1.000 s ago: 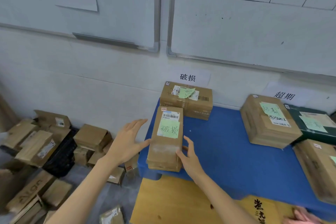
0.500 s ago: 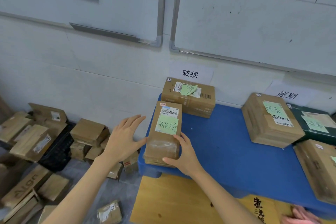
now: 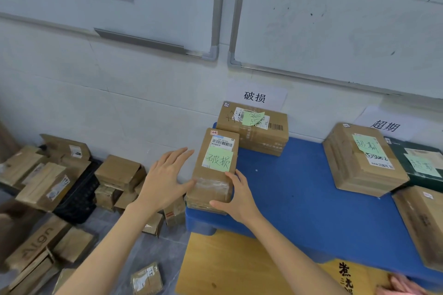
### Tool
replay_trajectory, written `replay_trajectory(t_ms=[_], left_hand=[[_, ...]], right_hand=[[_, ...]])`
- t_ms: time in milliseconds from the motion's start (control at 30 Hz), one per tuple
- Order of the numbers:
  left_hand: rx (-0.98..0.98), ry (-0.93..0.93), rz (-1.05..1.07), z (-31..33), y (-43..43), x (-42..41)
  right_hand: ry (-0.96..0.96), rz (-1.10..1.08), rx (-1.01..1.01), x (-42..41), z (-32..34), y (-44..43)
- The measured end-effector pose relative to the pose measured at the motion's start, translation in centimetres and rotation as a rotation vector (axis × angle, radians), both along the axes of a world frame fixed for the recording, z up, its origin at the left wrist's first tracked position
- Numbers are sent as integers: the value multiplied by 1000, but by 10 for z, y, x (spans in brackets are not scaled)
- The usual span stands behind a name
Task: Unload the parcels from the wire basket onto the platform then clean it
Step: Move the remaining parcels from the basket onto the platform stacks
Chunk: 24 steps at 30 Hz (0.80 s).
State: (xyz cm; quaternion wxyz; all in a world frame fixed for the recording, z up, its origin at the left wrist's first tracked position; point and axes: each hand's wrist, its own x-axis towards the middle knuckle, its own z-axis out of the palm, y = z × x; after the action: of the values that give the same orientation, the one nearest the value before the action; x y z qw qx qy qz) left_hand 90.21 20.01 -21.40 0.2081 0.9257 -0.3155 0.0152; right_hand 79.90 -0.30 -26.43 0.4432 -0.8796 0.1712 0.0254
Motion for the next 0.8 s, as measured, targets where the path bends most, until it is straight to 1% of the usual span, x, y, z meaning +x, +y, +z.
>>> replay_trajectory(t_ms=[100,200,267,467,600,700,800], left_hand=[[-10,-5,-28,5,-8,1],[-28,-6,-70,13,-24,2],[-39,-4,-111,18,-39,2],[-73,-59,-227,42,-107,-10],[-74,-154,-323,64,-168,-34],[-79,-172,-405,75,-216,-63],[-88,-201,-491,85,-261,-103]], right_hand=[[-2,31,-17,-1,6,-7],[-39,-6,-59,-5,20,-22],[-65,-46,-138,-12,32,-37],[-135,-172,-458,-48,76,-94],[-172,-316,-595,-94,99,-142],[-201,-430,-687,-143,115,-174],[-188,-522,-771,-200,130,-202]])
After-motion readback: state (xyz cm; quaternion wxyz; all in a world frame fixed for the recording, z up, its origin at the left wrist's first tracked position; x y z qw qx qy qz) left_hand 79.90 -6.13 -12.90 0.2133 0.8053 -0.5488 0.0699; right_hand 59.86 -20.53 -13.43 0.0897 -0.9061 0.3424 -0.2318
